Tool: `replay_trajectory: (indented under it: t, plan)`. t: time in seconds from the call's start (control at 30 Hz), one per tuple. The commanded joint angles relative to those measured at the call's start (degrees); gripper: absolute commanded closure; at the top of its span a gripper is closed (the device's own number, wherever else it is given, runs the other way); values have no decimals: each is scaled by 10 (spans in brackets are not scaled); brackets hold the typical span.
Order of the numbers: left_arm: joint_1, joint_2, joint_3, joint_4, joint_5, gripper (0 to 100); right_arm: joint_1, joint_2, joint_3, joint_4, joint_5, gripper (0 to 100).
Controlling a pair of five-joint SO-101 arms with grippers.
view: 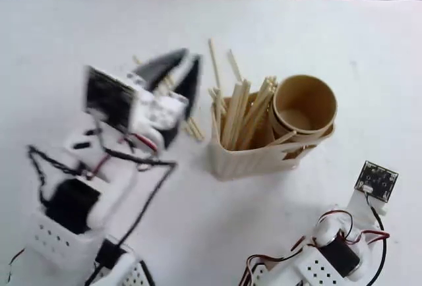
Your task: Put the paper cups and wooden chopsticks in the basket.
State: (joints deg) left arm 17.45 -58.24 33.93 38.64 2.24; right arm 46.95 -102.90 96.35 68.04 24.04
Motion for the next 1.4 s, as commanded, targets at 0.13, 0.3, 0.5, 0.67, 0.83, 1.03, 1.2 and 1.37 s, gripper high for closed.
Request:
replay_trajectory:
  t: [0.13,0.3,0.5,0.67,0.83,1.03,1.2,1.37]
  plan:
    - [-145,95,-39,34,28,917,4,-4,5,-6,-2,979]
    - [-174,307,-59,9,63,914,4,-4,5,-6,-2,979]
    - [-170,580,-177,-4,95,913,4,-4,5,-6,-2,979]
    - [-169,754,-299,27,105,900,4,-4,5,-6,-2,979]
    - [-161,856,-433,142,178,760,4,-4,5,-6,-2,979]
    - [-145,953,-542,220,245,737,4,-4,5,-6,-2,979]
    - [-133,1036,-624,256,247,740,4,-4,5,-6,-2,979]
    - [-153,1081,-704,358,247,753,4,-4,5,-6,-2,979]
